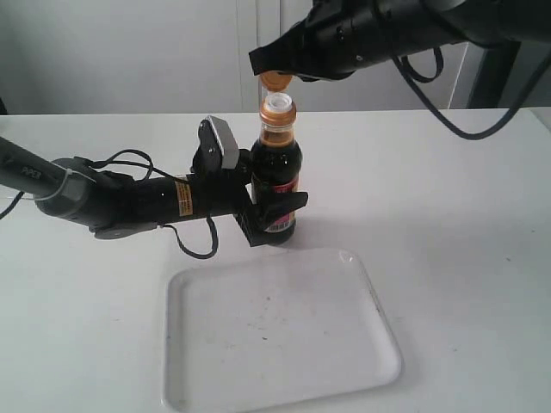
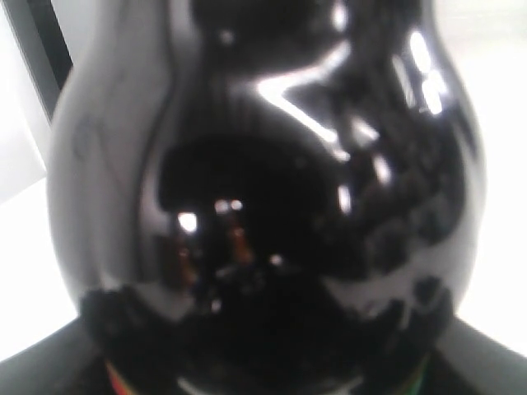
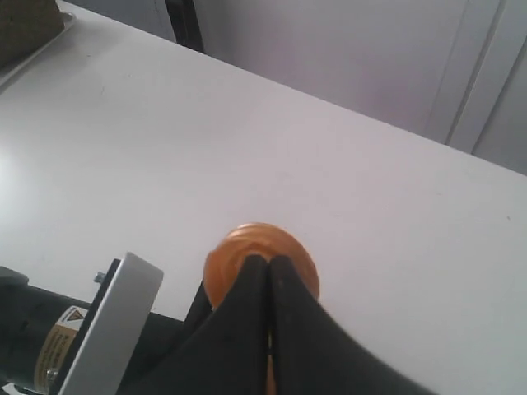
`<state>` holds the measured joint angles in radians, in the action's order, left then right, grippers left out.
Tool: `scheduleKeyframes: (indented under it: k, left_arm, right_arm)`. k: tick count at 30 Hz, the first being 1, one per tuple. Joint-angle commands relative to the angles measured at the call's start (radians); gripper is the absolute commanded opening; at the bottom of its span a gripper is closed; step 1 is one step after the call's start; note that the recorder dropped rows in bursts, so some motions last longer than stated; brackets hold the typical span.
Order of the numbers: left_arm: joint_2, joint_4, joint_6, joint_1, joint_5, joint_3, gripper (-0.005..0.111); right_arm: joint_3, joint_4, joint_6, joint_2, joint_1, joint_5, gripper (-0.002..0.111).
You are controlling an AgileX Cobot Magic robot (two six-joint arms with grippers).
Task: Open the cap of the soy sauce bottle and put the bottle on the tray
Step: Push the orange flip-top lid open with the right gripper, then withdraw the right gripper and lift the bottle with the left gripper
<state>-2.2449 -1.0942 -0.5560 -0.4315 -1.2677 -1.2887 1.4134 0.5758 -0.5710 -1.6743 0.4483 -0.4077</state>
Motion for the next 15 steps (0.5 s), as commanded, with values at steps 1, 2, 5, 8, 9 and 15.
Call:
scheduleKeyframes:
  k: [1,2,5,8,9,15]
  left_arm:
    - [-0.002,-0.044,0.011,-0.001,0.047,0.007,0.000]
    - [-0.002,-0.044,0.011,-0.001,0.047,0.007,0.000]
    - [-0.002,-0.044,0.011,-0.001,0.047,0.007,0.000]
    - [-0.002,-0.037,0.006,-0.001,0.047,0.007,0.000]
    - [-0.002,-0.037,0.006,-0.001,0.047,0.007,0.000]
    - [-0.001,-0.030,-0.001,0.001,0.047,0.007,0.000]
  right_arm:
    - [0.010,-0.061,-0.009,0.056,-0.018,-0.056,0.000]
    - [0.013,-0.081,-0.009,0.068,-0.035,-0.093,0.000]
    - [0.015,-0.144,0.011,0.078,-0.073,-0.185,0.000]
    - [0.015,-0.250,0.075,0.087,-0.119,-0.265,0.000]
    - [0.015,-0.296,0.106,0.091,-0.132,-0.284,0.000]
    - [0.015,-0.498,0.226,0.120,-0.180,-0.353,0.000]
